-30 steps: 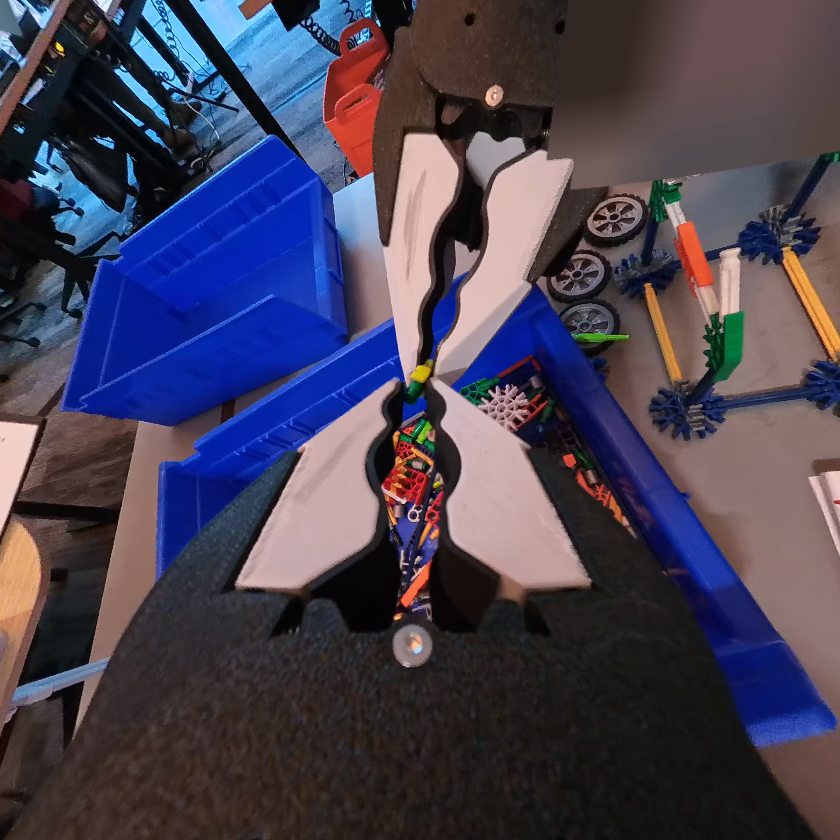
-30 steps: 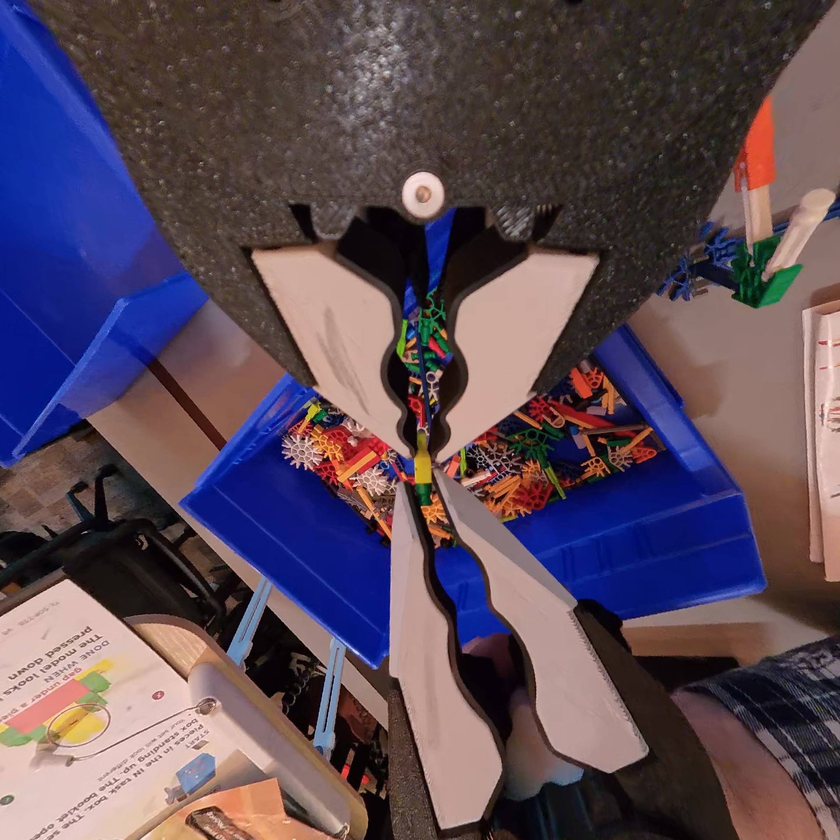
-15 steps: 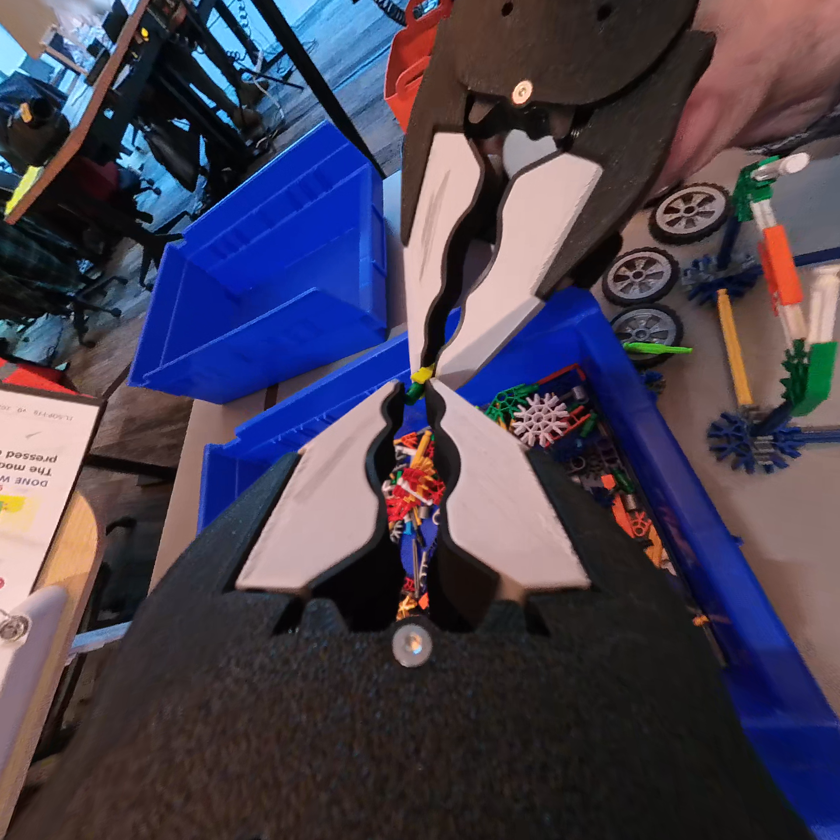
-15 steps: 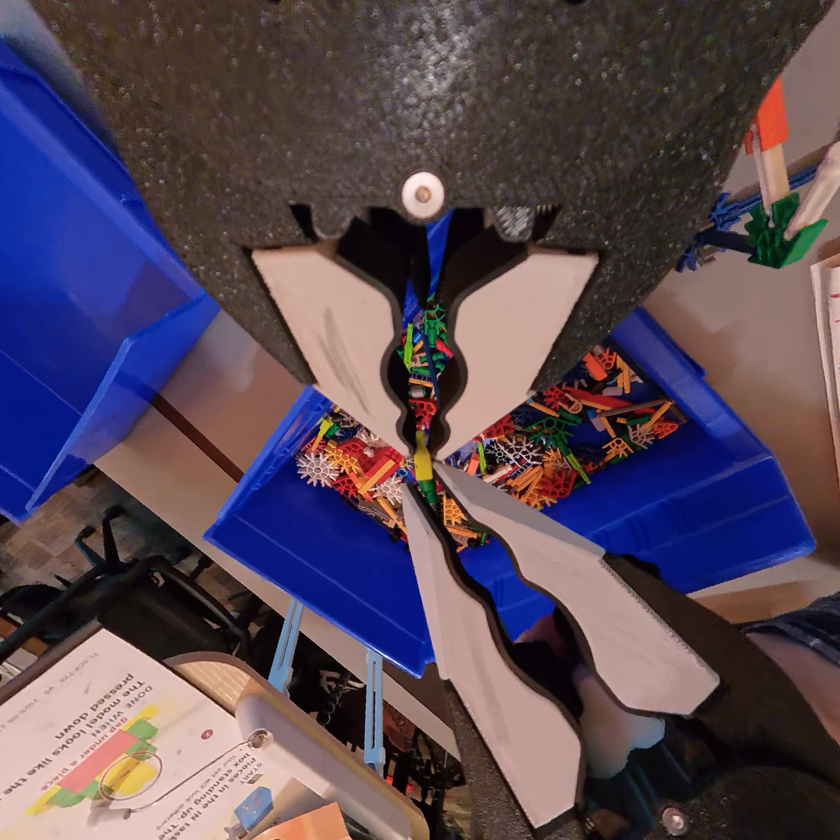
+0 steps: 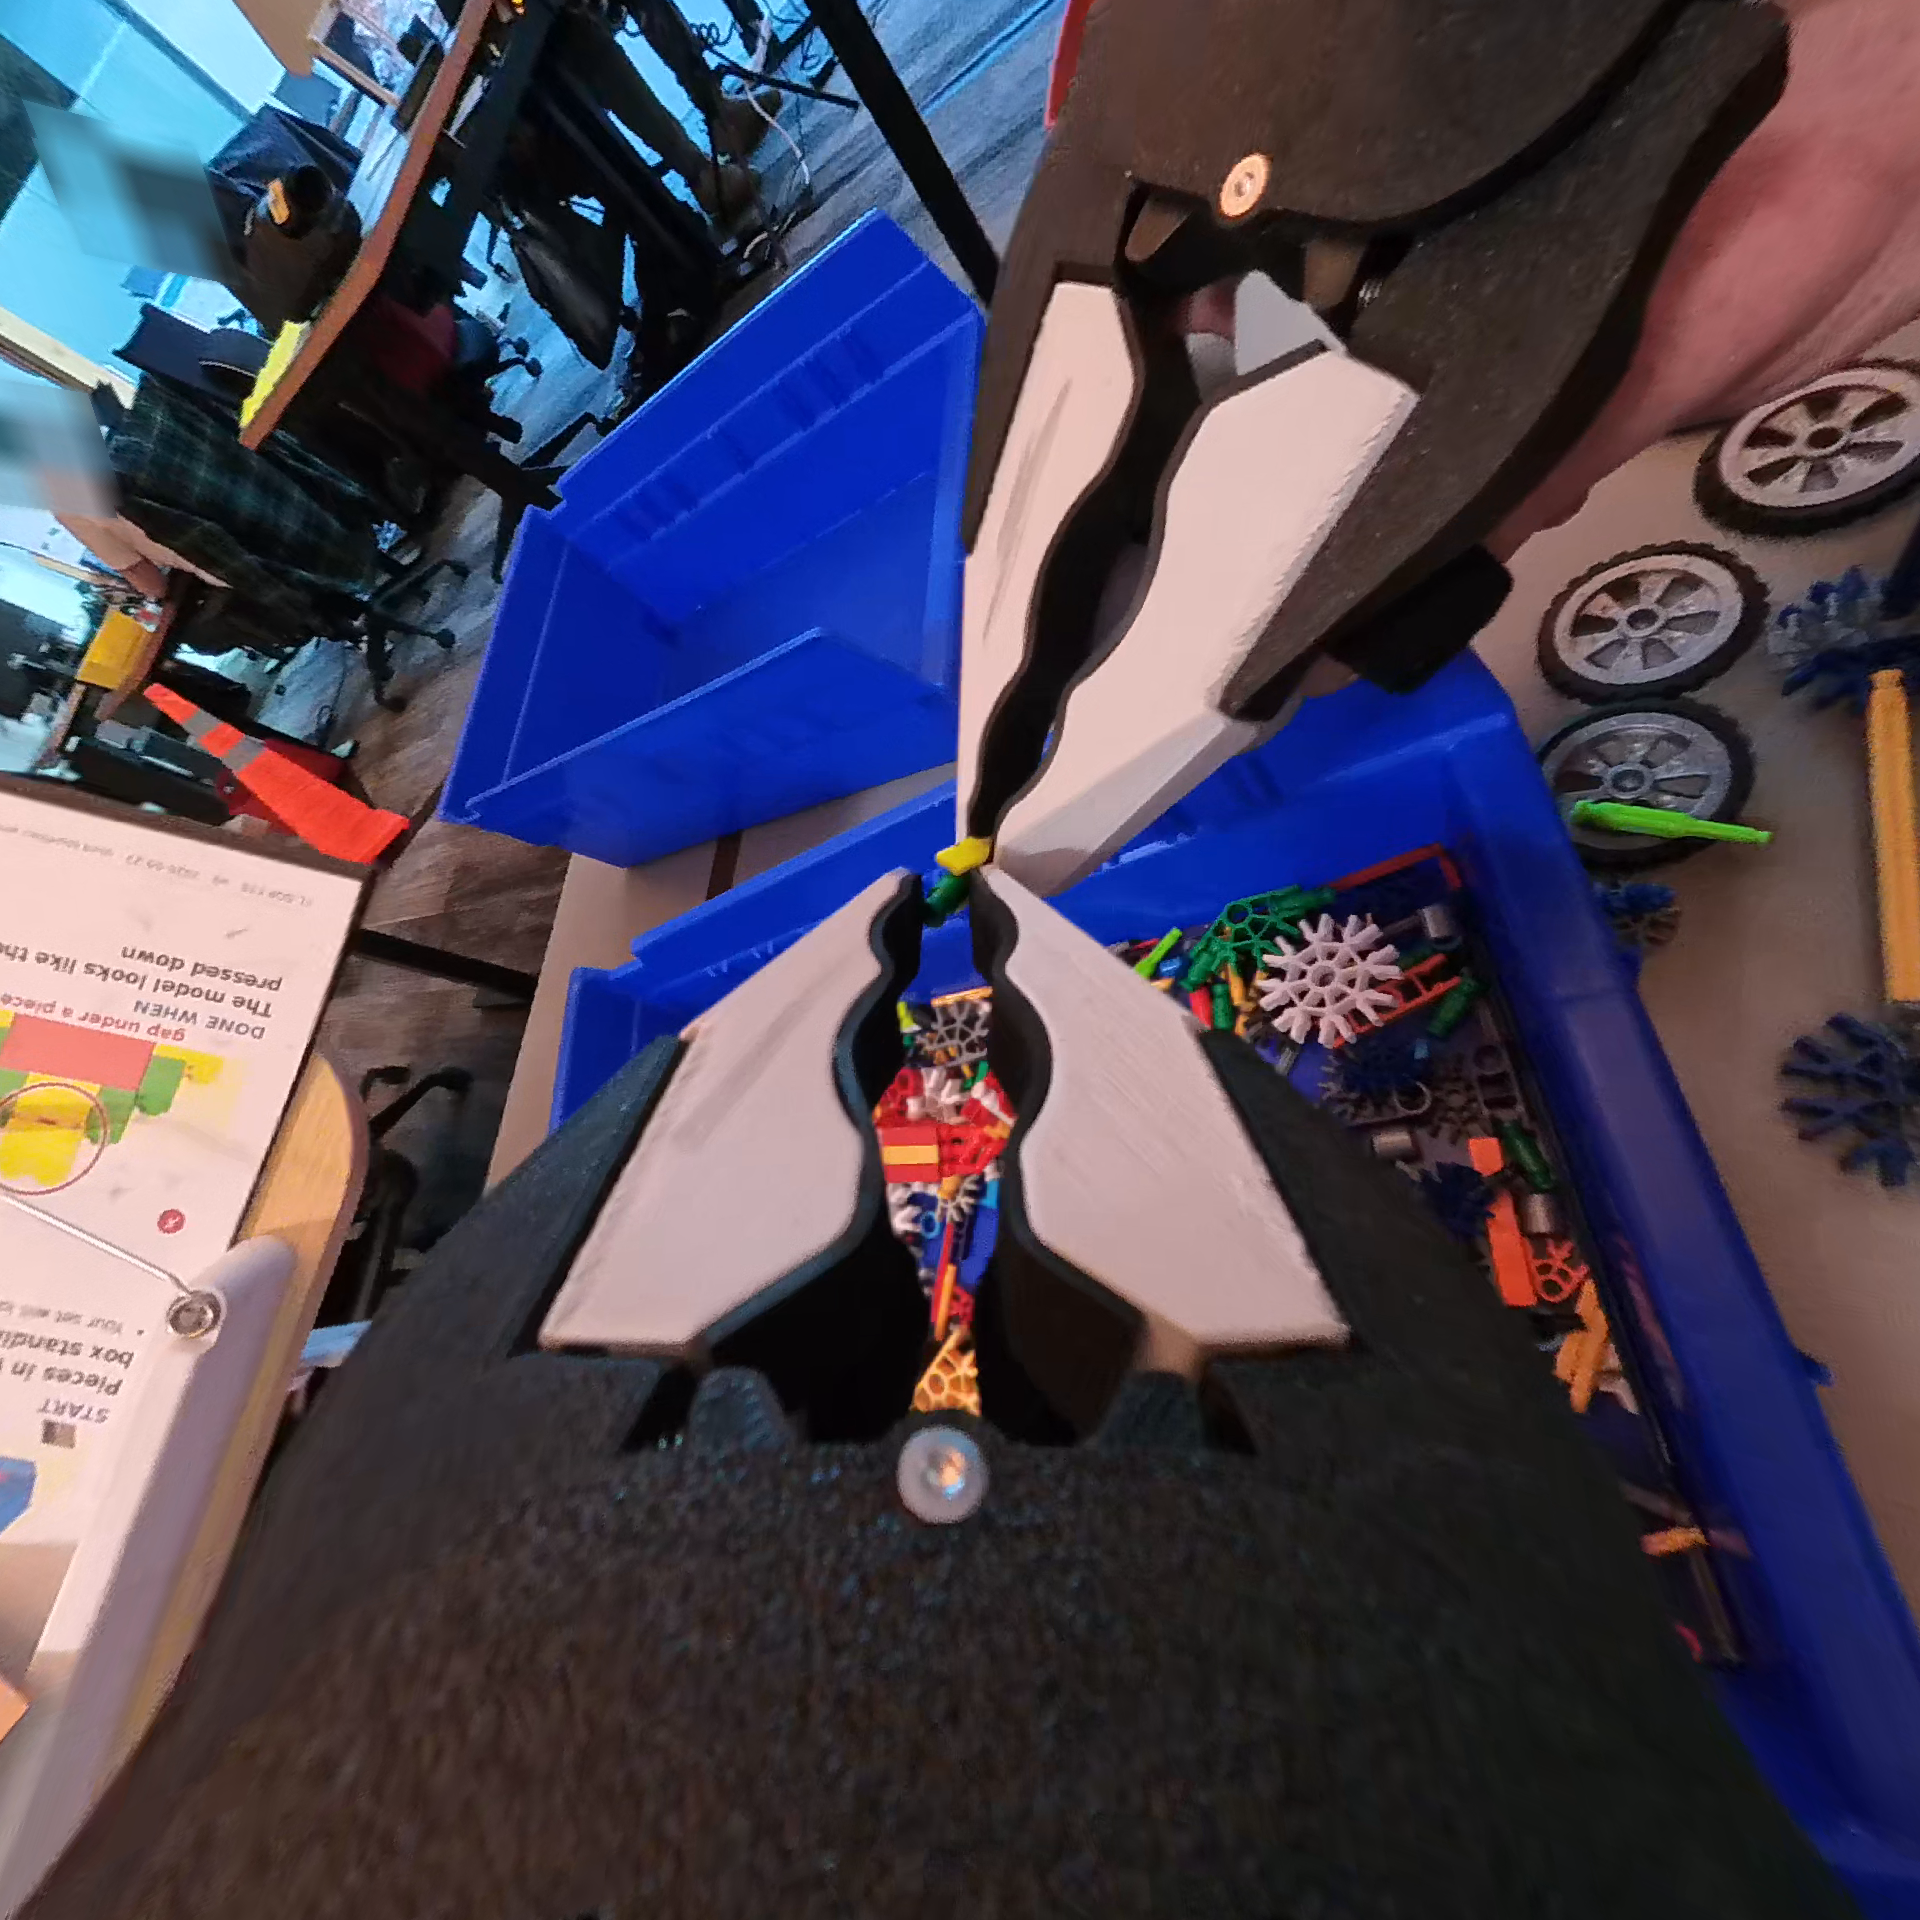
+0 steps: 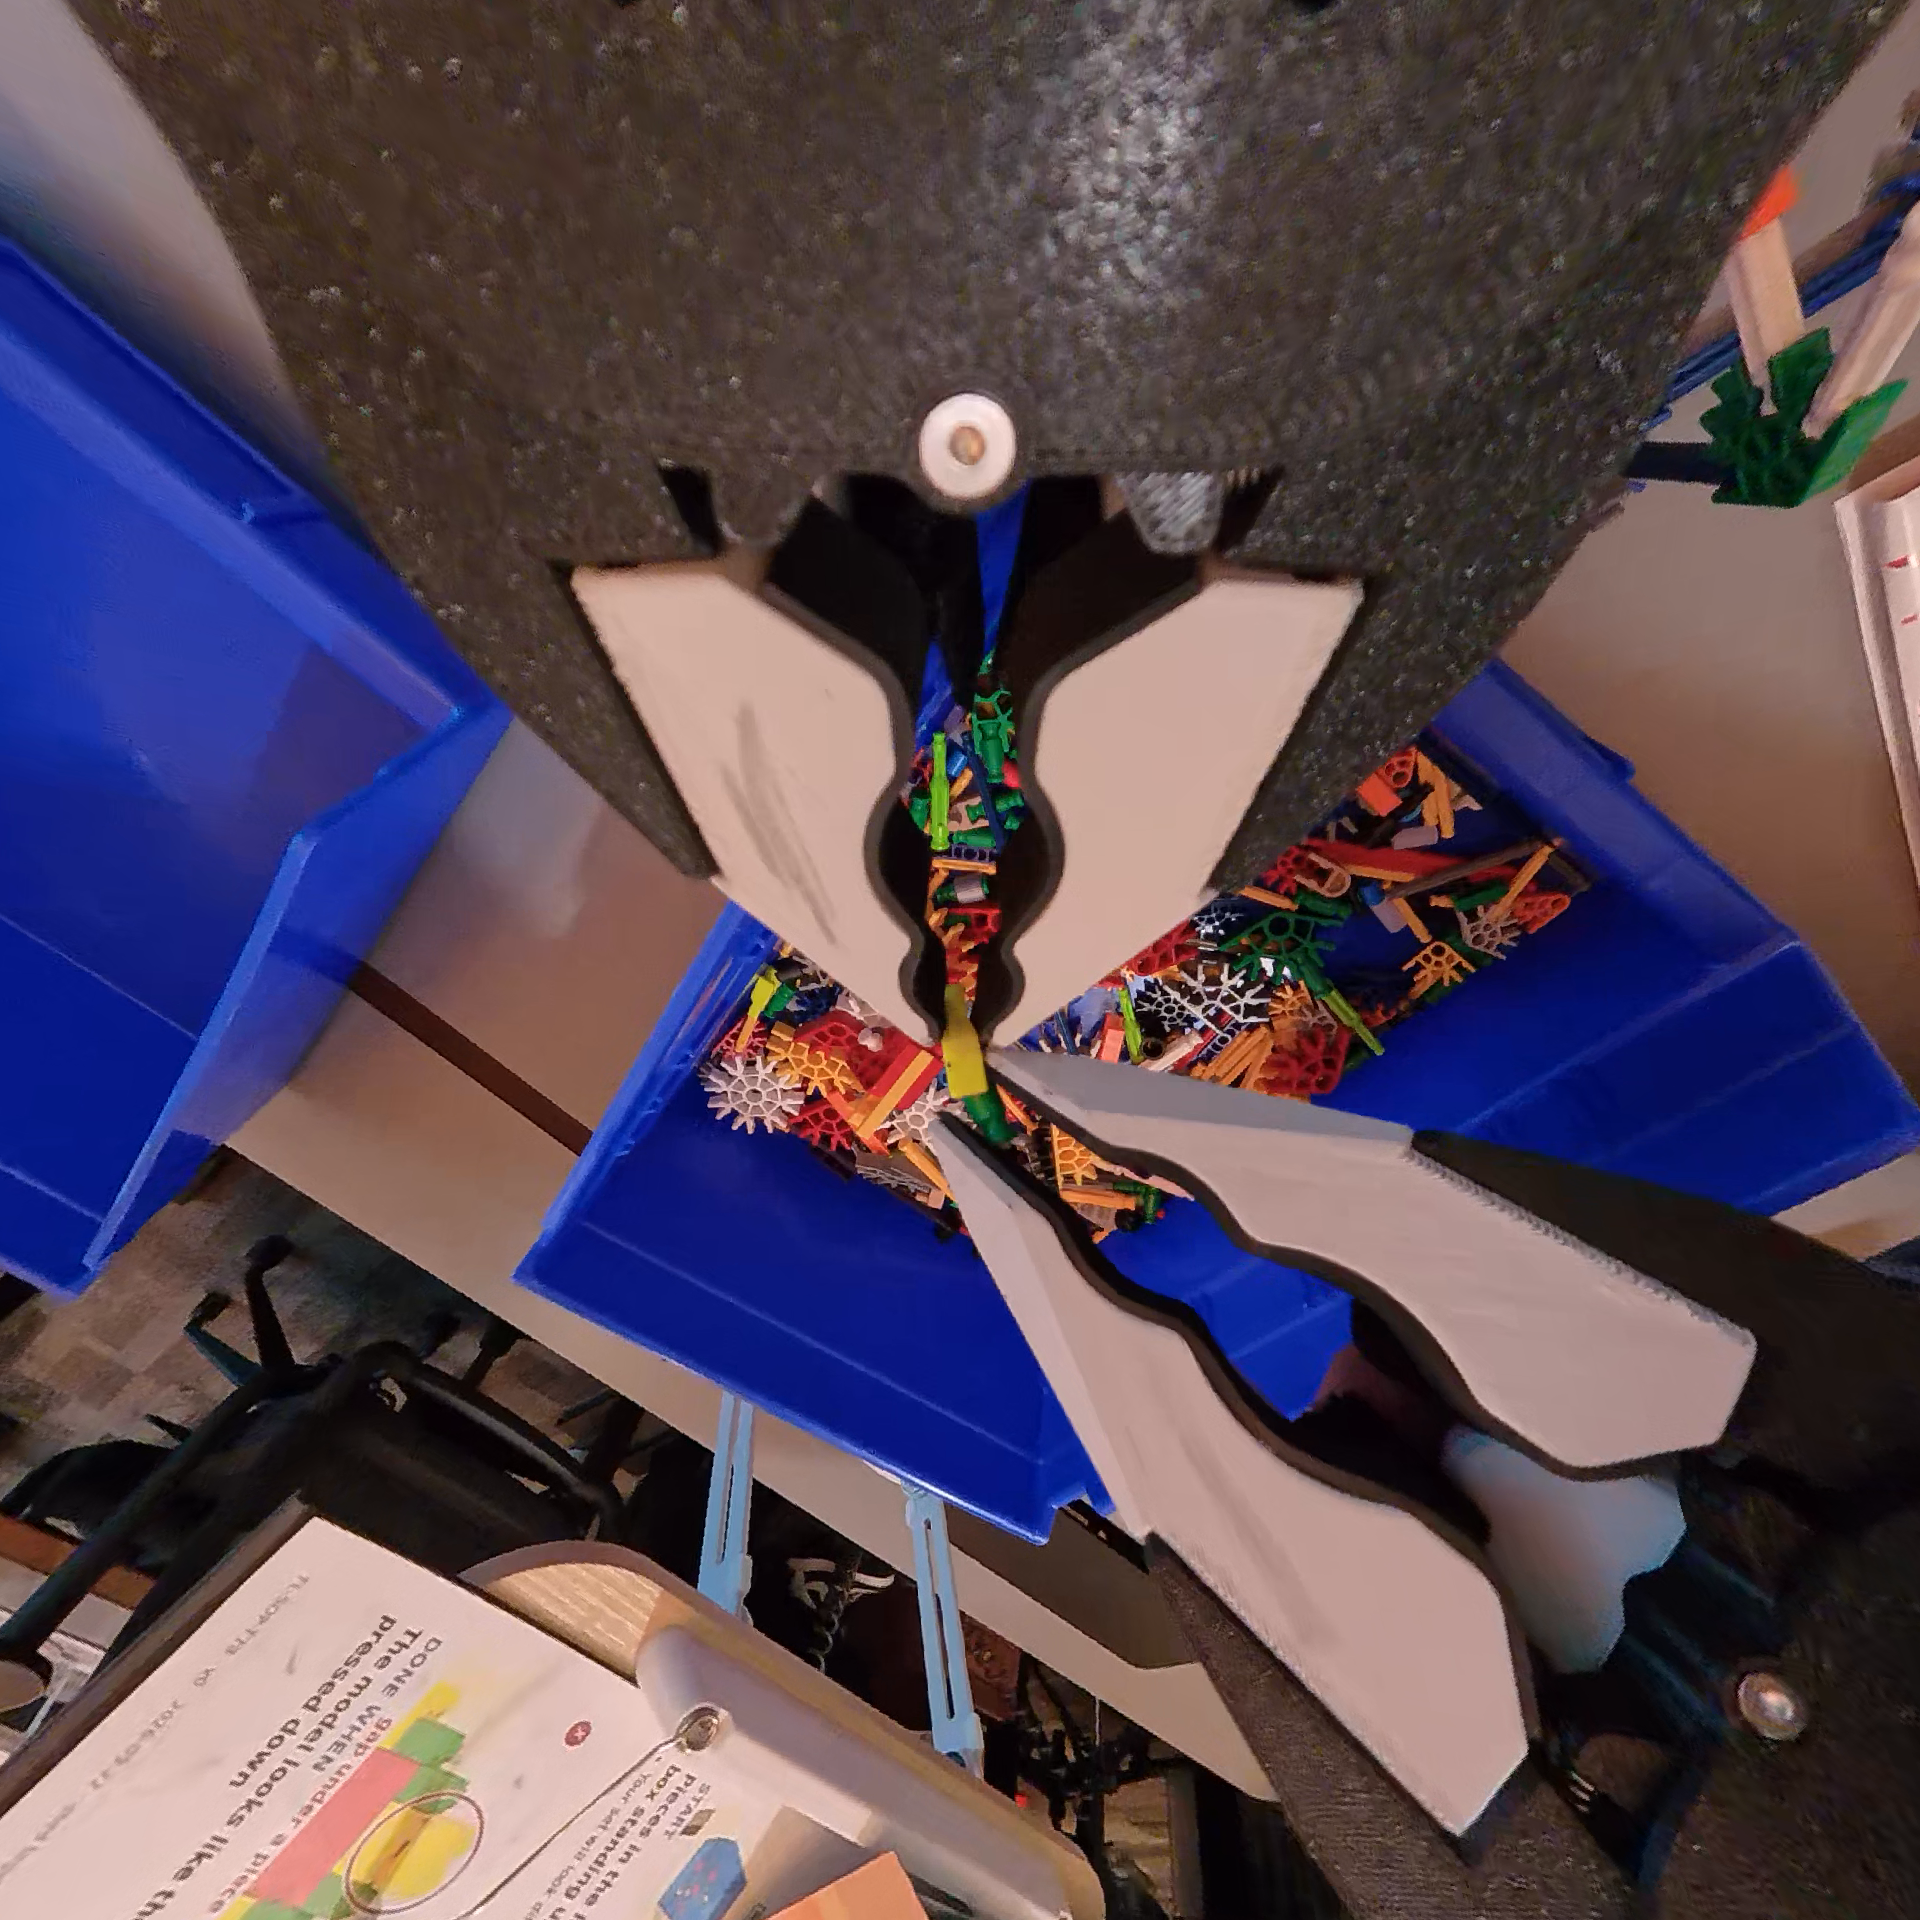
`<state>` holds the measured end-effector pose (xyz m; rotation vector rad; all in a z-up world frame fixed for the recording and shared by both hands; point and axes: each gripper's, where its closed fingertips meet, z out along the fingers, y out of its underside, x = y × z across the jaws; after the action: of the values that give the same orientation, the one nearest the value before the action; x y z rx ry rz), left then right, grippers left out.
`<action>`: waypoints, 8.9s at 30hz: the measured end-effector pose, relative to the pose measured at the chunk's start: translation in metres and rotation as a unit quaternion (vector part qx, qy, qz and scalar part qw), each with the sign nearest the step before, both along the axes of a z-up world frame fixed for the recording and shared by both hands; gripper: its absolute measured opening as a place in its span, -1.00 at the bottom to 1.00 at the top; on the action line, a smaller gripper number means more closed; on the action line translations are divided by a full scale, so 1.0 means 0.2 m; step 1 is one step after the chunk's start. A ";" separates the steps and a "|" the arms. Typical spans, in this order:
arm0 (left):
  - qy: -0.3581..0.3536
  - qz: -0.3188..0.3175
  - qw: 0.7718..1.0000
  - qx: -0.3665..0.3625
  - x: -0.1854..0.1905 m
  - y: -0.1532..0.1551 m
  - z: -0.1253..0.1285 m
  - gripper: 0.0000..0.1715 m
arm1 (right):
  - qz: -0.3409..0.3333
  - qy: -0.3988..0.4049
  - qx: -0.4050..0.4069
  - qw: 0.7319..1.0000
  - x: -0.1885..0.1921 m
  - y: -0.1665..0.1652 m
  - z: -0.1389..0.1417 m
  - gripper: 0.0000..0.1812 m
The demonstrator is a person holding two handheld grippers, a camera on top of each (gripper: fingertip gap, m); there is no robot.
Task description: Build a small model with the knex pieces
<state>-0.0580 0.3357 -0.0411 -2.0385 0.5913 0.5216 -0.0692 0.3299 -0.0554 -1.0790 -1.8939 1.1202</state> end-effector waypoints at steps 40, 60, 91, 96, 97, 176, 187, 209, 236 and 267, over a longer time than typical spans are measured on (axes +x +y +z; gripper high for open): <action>-0.053 0.072 0.994 -0.059 -0.06 -0.07 -0.07 -0.93 | 0.031 -0.109 0.026 0.993 -0.04 -0.06 -0.10 -0.99; -0.098 0.170 0.974 -0.117 -0.25 0.02 -0.25 -0.94 | -0.025 -0.268 0.081 0.960 -0.20 0.06 -0.26 -1.00; -0.230 0.164 0.958 -0.056 -0.26 0.05 -0.12 -0.92 | -0.003 -0.243 -0.014 0.970 -0.20 0.07 -0.09 -1.00; -0.252 0.094 0.961 -0.059 -0.21 0.02 -0.03 -0.93 | 0.057 -0.212 -0.065 0.973 -0.15 0.02 -0.02 -1.00; -0.262 0.078 0.960 -0.062 -0.20 0.01 -0.02 -0.92 | 0.071 -0.203 -0.071 0.974 -0.13 0.00 0.00 -1.00; -0.166 -0.034 0.985 -0.044 0.34 -0.30 0.08 -0.61 | 0.146 -0.160 -0.010 0.976 0.64 -0.19 0.09 -0.98; -0.181 -0.153 0.971 -0.045 0.55 -0.37 0.04 -0.68 | 0.159 -0.166 0.022 0.973 0.68 -0.30 0.04 -0.98; -0.118 -0.183 0.972 -0.094 0.44 -0.30 0.03 -0.67 | 0.146 -0.177 0.034 0.973 0.62 -0.29 0.01 -0.98; -0.138 -0.258 0.952 -0.086 0.69 -0.28 0.00 -0.90 | 0.148 -0.181 0.057 0.971 0.70 -0.26 0.00 -0.98; -0.306 -0.288 0.898 0.130 0.66 -0.34 0.37 -0.95 | 0.153 -0.001 -0.051 0.987 0.64 -0.34 0.35 -0.99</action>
<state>0.0745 0.2686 0.0321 -1.5401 0.6487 -0.3719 0.0590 0.2625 0.0145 -0.8604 -2.0722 1.3978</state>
